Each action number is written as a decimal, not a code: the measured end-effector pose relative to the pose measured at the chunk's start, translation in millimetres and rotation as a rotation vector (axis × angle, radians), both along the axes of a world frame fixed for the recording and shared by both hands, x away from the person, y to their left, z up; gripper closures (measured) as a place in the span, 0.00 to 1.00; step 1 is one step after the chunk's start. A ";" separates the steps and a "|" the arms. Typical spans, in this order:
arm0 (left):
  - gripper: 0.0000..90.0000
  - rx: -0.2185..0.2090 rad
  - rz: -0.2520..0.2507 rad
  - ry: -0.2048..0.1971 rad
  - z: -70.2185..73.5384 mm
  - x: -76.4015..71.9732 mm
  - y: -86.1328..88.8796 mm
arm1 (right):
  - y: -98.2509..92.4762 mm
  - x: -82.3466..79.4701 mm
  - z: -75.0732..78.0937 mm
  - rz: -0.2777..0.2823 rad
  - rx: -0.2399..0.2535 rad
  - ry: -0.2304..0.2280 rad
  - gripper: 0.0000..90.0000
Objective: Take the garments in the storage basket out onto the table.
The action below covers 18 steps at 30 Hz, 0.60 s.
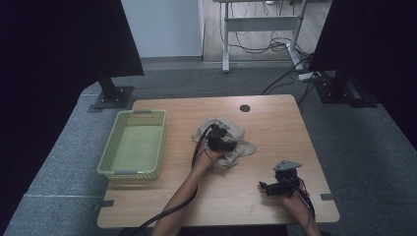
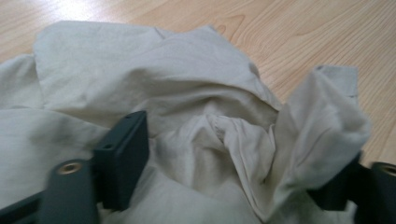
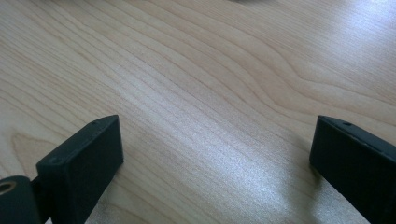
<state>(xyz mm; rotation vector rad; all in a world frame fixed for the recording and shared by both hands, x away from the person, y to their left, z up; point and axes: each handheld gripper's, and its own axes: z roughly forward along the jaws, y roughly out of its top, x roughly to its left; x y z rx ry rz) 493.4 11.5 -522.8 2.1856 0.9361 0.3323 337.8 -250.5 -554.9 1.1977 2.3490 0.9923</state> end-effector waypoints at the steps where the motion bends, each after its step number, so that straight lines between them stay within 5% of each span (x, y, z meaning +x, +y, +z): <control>1: 0.22 -0.002 0.001 -0.004 1.8 -1.0 0.3 | 0.0 0.0 0.0 0.000 0.000 0.000 0.03; 18: 0.16 -0.032 -0.048 -0.068 39.2 -21.8 10.0 | 0.1 -0.1 0.0 0.000 0.000 0.001 0.03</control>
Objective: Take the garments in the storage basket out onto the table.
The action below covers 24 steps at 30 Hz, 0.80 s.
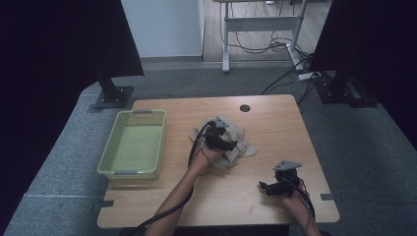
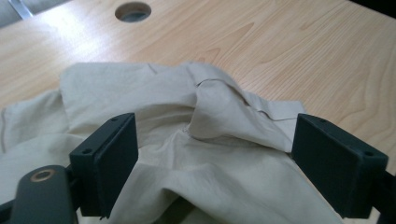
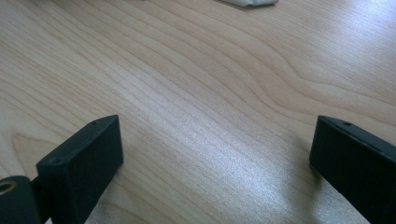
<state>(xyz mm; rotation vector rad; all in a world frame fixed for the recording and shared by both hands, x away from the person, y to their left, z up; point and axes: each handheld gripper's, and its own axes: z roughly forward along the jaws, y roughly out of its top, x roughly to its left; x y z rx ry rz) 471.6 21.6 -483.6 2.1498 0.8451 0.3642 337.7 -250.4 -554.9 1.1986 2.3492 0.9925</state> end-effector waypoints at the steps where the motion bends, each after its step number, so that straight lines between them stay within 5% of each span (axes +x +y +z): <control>1: 0.15 0.000 0.000 -0.003 1.4 -1.1 0.9 | 0.0 0.0 0.0 0.000 0.000 0.000 0.03; 24: 0.11 -0.036 -0.002 -0.022 31.6 -34.0 36.8 | 0.0 0.0 0.0 0.000 -0.001 0.000 0.03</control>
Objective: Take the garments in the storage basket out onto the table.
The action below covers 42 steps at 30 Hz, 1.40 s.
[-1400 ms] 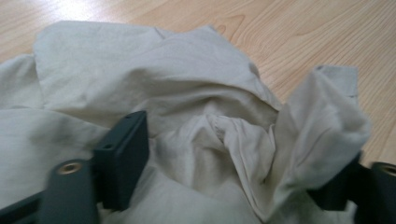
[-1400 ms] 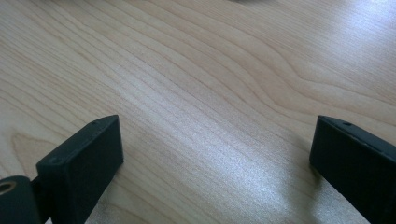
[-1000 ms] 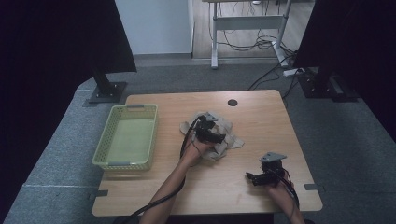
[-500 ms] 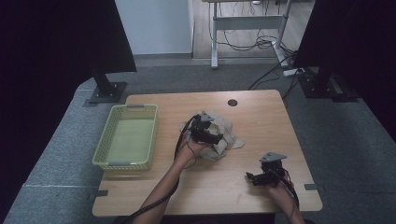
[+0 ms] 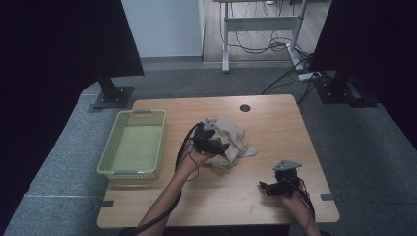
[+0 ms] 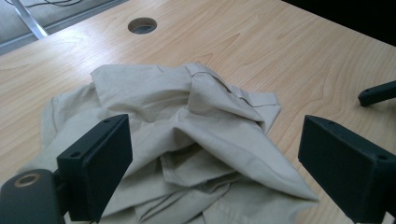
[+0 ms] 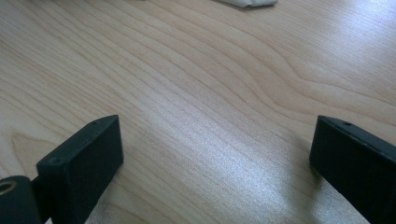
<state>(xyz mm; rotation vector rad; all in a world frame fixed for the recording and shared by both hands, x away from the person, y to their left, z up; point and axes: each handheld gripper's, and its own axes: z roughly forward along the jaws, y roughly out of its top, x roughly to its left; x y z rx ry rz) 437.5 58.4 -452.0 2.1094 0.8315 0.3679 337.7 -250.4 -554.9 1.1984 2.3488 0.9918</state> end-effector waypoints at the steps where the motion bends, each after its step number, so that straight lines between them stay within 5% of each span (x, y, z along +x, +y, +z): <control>1: 0.11 -0.005 0.000 0.000 1.0 -2.2 2.3 | 0.0 0.0 0.0 0.000 0.000 0.000 0.03; 10: 0.10 -0.023 0.010 -0.006 1.4 -16.8 20.4 | -0.1 0.1 -0.1 0.001 -0.001 -0.002 0.03; 23: 0.10 -0.016 0.049 0.002 -21.1 -47.1 59.9 | -0.1 0.0 0.0 -0.002 0.000 0.000 0.03; 30: 0.10 -0.035 0.068 0.020 -40.2 -60.0 75.4 | -0.1 0.0 0.0 -0.003 0.000 0.000 0.03; 42: 0.10 0.000 0.086 0.056 -78.1 -75.7 84.2 | 0.1 -0.1 0.0 -0.007 0.000 0.000 0.03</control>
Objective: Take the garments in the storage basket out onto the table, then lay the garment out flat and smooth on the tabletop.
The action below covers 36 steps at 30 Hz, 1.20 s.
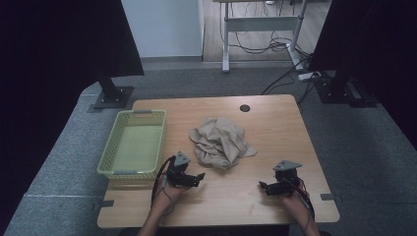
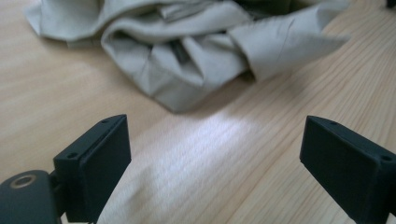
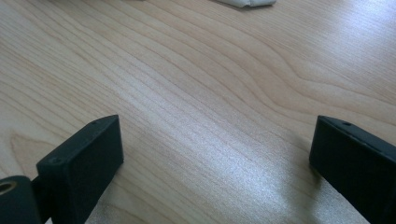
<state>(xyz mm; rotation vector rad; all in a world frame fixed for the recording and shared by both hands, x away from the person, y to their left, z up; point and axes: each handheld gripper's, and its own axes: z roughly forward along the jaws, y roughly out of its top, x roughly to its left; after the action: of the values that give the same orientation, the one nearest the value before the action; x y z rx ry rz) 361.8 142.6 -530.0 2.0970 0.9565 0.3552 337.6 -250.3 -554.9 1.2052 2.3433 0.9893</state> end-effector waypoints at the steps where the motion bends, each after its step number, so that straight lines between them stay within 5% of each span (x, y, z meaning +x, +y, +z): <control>1: 0.10 0.000 0.000 0.000 0.0 0.0 0.0 | 0.0 0.0 0.0 0.000 0.000 0.000 0.03; 9: 0.10 0.095 0.005 0.008 -19.8 -6.1 -2.3 | 0.0 0.0 0.0 0.000 0.000 0.000 0.03; 19: 0.04 0.101 0.015 0.017 -20.3 -4.2 -2.1 | 0.1 -0.2 0.0 0.002 0.000 0.000 0.03; 36: 0.10 0.102 0.019 0.010 -17.5 -2.2 -0.9 | 0.0 -0.1 0.0 0.002 0.000 0.000 0.03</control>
<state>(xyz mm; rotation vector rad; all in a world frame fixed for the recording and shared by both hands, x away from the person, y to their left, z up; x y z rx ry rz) 359.6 141.8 -547.5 2.1845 0.9835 0.4109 337.5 -250.3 -554.9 1.2031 2.3442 0.9901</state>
